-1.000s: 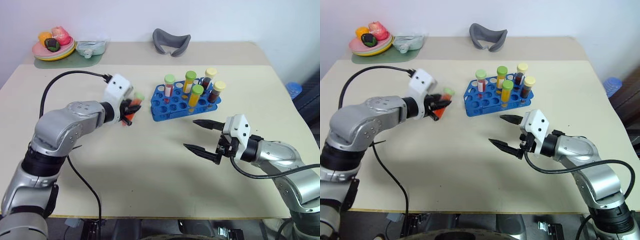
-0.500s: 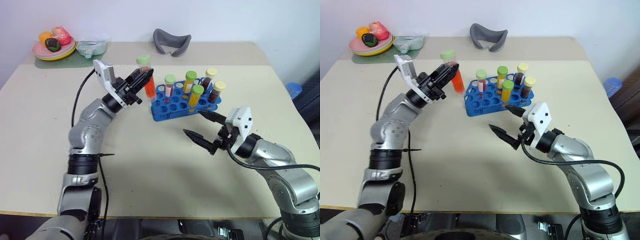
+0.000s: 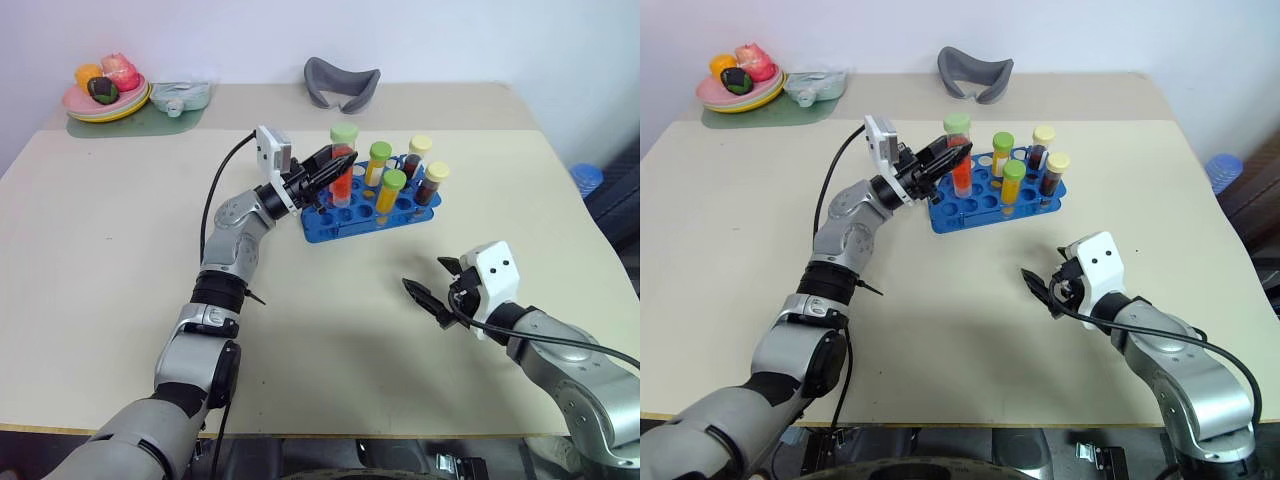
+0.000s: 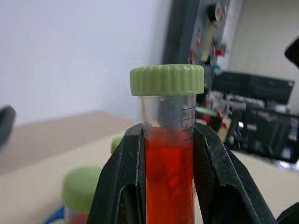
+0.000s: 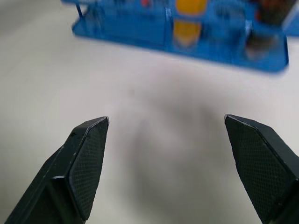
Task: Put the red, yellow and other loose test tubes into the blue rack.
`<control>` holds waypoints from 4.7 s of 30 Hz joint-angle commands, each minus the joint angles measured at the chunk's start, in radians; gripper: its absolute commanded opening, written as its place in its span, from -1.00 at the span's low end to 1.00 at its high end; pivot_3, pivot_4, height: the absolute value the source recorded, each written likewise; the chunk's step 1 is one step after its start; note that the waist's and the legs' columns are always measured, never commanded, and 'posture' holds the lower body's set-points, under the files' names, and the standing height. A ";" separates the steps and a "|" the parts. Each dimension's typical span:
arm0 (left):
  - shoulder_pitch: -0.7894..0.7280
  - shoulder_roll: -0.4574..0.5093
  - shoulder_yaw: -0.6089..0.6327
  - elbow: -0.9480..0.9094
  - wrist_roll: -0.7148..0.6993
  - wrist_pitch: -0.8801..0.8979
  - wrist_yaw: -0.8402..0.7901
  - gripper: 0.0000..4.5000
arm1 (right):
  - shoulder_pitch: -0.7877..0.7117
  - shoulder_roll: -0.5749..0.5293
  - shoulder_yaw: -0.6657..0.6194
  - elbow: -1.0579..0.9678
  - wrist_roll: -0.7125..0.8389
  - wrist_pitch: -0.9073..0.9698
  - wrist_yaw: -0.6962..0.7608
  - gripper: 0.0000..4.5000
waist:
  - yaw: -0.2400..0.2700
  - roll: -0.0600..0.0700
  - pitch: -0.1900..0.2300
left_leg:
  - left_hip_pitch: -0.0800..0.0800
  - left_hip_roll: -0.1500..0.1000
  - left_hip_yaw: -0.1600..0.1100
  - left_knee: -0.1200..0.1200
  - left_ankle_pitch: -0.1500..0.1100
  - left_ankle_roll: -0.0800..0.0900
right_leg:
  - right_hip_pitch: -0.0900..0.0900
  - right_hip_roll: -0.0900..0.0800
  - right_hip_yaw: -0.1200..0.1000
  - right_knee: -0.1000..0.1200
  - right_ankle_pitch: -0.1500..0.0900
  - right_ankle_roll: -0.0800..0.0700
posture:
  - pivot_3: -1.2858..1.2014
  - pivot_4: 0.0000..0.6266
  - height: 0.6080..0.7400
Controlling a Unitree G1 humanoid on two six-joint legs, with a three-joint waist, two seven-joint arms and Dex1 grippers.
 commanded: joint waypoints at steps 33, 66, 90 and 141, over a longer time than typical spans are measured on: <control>-0.107 -0.118 -0.020 0.215 0.203 -0.244 0.084 -0.66 | -0.026 -0.003 -0.033 -0.068 0.002 0.000 0.009 0.80 | 0.003 0.000 0.000 | 0.000 0.000 0.000 0.000 0.000 0.000 | 0.000 0.000 0.000 0.000 0.000 0.000 | 0.03 -0.52 1.00; 0.011 -0.062 -0.016 0.141 0.208 -0.206 0.051 -0.66 | 0.036 0.025 -0.016 -0.050 -0.042 -0.189 0.059 0.80 | 0.002 0.000 0.000 | 0.002 0.000 0.000 0.000 0.000 0.000 | 0.002 0.000 0.000 0.000 0.000 0.000 | 0.03 -0.52 1.00; 0.008 -0.073 -0.015 0.187 0.188 -0.225 0.051 -0.66 | 0.064 0.047 -0.068 -0.072 -0.005 -0.256 0.066 0.80 | 0.004 0.000 -0.003 | 0.004 0.000 0.000 0.000 0.000 0.000 | 0.005 0.000 0.000 -0.001 0.000 0.001 | 0.03 -0.52 1.00; 0.100 -0.013 0.039 -0.047 0.103 -0.106 0.048 0.99 | 0.134 0.041 -0.091 -0.075 0.004 -0.319 0.121 0.80 | 0.000 0.001 -0.004 | 0.005 0.000 -0.001 0.000 -0.001 0.002 | 0.008 0.000 -0.001 -0.003 -0.001 0.001 | 0.03 -0.52 1.00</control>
